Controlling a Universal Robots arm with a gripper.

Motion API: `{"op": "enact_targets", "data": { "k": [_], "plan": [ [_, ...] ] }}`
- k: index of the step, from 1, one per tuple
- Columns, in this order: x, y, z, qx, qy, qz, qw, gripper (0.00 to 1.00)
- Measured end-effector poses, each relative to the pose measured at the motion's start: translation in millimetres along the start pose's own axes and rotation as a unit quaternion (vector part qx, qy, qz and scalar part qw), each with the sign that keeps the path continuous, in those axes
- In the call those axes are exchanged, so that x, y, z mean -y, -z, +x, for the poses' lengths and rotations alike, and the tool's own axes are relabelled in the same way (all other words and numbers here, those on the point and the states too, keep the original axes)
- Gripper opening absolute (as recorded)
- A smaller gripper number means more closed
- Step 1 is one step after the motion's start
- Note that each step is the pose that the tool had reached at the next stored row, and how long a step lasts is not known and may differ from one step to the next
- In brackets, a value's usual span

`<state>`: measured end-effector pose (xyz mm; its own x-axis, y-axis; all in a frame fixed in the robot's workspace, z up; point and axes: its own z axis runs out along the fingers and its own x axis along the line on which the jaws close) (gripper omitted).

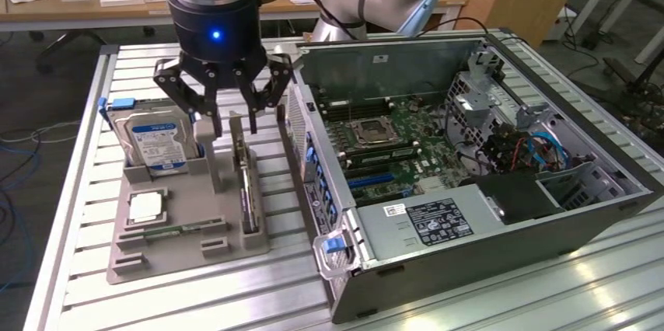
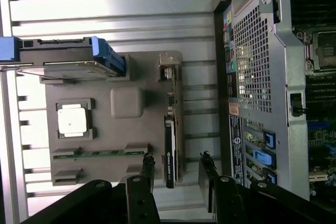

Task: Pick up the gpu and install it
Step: 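Pick up the gpu and move the gpu toward the slot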

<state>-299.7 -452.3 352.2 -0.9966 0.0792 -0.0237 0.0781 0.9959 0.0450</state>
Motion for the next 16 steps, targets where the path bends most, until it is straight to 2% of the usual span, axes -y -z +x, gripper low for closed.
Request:
{"op": "enact_targets", "data": {
  "k": [8, 16],
  "plan": [
    [0.1, -1.8, 0.0, 0.0000, 0.000, 0.0000, 1.0000, 0.47],
    [0.6, -8.4, 0.3, 0.0000, 0.000, 0.0000, 1.0000, 0.47]
  ]
}}
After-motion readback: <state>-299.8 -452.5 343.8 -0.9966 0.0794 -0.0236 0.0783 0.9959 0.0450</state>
